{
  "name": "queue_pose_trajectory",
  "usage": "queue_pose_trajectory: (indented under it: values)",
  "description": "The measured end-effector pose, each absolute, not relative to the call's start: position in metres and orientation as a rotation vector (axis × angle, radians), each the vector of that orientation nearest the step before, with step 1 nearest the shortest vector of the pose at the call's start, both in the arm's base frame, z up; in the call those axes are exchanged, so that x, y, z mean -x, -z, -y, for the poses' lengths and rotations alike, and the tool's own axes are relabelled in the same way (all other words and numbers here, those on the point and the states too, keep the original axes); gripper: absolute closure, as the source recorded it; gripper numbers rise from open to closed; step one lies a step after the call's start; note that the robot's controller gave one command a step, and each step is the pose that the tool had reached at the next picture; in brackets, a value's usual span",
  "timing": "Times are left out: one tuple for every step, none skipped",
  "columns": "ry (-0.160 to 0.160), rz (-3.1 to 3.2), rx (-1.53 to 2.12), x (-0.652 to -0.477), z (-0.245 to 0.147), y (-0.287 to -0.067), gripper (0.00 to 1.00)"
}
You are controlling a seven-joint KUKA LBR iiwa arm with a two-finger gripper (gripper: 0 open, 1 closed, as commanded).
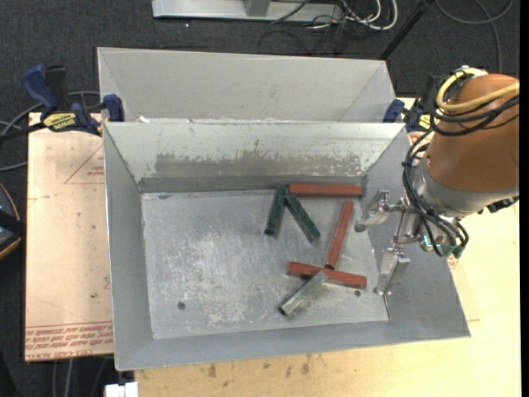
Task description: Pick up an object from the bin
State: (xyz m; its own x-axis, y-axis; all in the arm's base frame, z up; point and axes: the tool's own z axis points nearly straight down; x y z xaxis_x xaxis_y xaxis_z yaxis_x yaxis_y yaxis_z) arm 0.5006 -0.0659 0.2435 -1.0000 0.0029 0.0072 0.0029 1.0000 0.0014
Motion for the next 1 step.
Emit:
queue_pose_trajectory:
  values:
    - [0.000,3.143,0.001,-0.5022,0.0656,-0.2476,0.00]
